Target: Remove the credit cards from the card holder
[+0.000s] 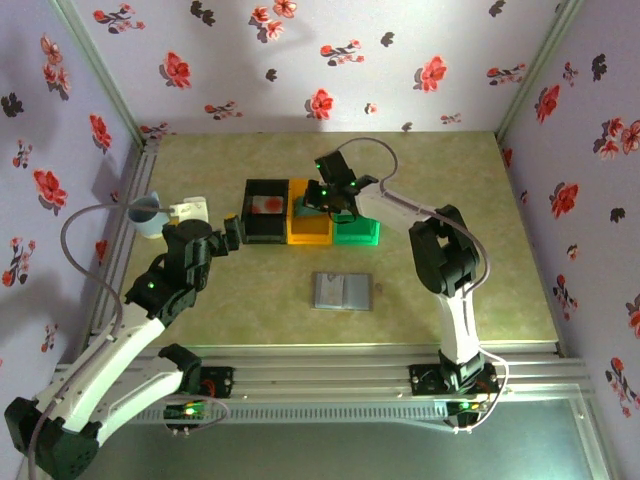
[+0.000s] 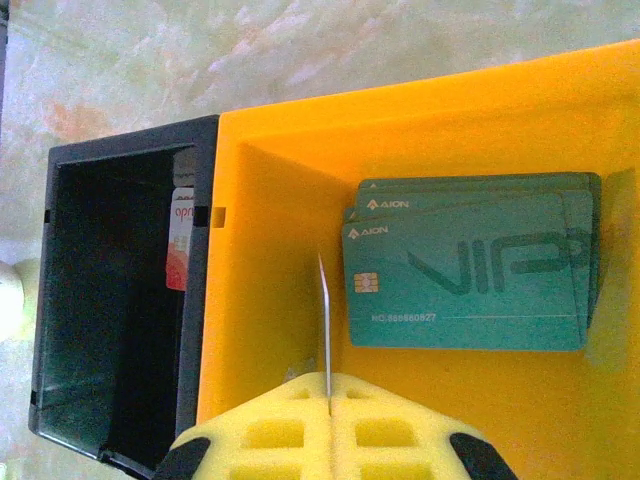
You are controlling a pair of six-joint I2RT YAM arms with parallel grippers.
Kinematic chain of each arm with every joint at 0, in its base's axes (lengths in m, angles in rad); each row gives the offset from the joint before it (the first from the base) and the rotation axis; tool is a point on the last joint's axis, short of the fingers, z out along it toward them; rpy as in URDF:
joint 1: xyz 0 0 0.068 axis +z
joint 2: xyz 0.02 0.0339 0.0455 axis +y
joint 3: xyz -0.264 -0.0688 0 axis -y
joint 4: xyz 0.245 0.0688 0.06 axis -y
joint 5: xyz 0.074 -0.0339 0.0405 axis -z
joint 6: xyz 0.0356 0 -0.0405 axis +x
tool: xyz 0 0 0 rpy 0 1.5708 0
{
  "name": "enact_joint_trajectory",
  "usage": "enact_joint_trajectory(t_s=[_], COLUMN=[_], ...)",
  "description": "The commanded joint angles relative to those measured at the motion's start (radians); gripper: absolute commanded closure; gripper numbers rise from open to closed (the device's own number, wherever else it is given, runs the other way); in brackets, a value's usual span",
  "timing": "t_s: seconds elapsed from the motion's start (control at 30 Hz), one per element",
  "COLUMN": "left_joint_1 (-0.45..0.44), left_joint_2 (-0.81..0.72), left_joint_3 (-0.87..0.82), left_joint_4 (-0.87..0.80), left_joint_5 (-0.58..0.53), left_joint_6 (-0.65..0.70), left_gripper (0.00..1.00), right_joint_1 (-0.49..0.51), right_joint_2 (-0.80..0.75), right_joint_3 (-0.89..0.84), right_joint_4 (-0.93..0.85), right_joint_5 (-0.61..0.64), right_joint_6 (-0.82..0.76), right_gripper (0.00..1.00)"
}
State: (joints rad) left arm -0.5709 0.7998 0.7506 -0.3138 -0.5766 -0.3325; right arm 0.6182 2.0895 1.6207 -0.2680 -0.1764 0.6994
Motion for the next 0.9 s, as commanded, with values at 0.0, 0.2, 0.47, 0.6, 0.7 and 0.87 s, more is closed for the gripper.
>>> enact_joint_trajectory(t_s=[0.0, 0.2, 0.47, 0.6, 0.7, 0.87], left_joint_1=[0.005, 0.005, 0.004, 0.005, 0.005, 0.005], left_joint_2=[-0.007, -0.011, -0.011, -0.01, -0.01, -0.01], left_joint_3=[-0.009, -0.009, -0.012, -0.013, -0.013, -0.013], left_joint_4=[0.027, 0.03, 0.032, 0.034, 0.035, 0.034], left_joint_5=[-0.034, -0.037, -0.04, -0.04, -0.04, -0.04], left_joint_6=[0.021, 0.023, 0.024, 0.024, 0.026, 0.026], left_gripper=[0.0, 0.0, 0.0, 0.0, 0.0, 0.0], right_joint_1=[-0.013, -0.023, -0.029, -0.031, -0.034, -0.038], right_joint_2=[0.031, 0.056, 0.083, 0.092, 0.103, 0.109], right_joint_3=[0.043, 0.063, 0.086, 0.087, 0.091, 0.087], right_joint_4=[-0.012, -0.011, -0.012, -0.014, -0.02, -0.019], right_joint_5=[-0.011, -0.018, -0.025, -0.021, -0.023, -0.019], right_joint_6=[0.0, 0.011, 0.024, 0.031, 0.035, 0.04], right_gripper=[1.0, 1.0, 1.0, 1.0, 1.0, 0.96])
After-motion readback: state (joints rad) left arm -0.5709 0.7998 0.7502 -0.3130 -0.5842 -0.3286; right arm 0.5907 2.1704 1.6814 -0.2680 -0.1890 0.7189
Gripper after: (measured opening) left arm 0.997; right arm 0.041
